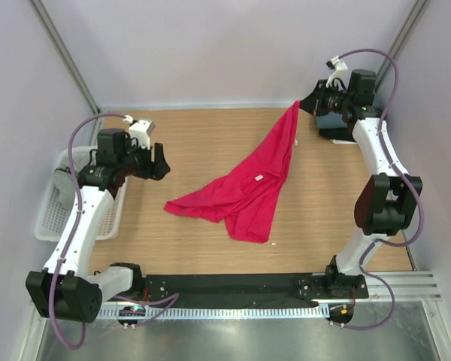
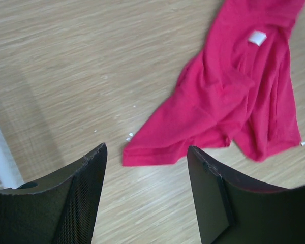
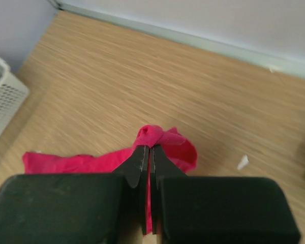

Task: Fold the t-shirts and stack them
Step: Flatten the tshirt out

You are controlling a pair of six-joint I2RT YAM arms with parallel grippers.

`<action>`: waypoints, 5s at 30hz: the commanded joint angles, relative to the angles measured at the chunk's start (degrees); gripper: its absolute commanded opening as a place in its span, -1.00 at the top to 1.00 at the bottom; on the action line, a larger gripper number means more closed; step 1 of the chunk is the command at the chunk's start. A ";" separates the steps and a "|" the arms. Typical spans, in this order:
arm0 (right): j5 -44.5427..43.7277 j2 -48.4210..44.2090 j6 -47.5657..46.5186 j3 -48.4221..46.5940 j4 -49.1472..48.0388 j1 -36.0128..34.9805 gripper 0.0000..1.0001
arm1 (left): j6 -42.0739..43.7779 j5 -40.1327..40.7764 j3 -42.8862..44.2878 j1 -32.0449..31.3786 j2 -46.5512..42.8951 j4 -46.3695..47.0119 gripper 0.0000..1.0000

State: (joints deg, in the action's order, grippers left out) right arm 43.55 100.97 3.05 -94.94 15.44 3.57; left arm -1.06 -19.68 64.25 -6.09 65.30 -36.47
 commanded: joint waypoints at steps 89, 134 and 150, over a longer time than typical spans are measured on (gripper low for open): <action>-6.02 -11.23 -9.47 21.46 -1.91 6.62 0.97 | 10.38 2.10 42.36 -50.87 62.85 -19.96 0.10; -6.11 -9.39 -9.99 21.55 -1.47 7.15 0.97 | 10.90 6.94 45.26 -50.60 63.11 -23.47 0.15; -5.93 -8.68 -10.26 21.46 -1.29 7.24 0.97 | 10.29 4.48 47.37 -50.86 65.04 -24.70 0.21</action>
State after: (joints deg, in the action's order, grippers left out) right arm 36.71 92.40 -6.09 -73.28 16.25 10.59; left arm 9.41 -13.34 109.51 -56.88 130.41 -60.14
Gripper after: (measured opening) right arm 0.040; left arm 0.398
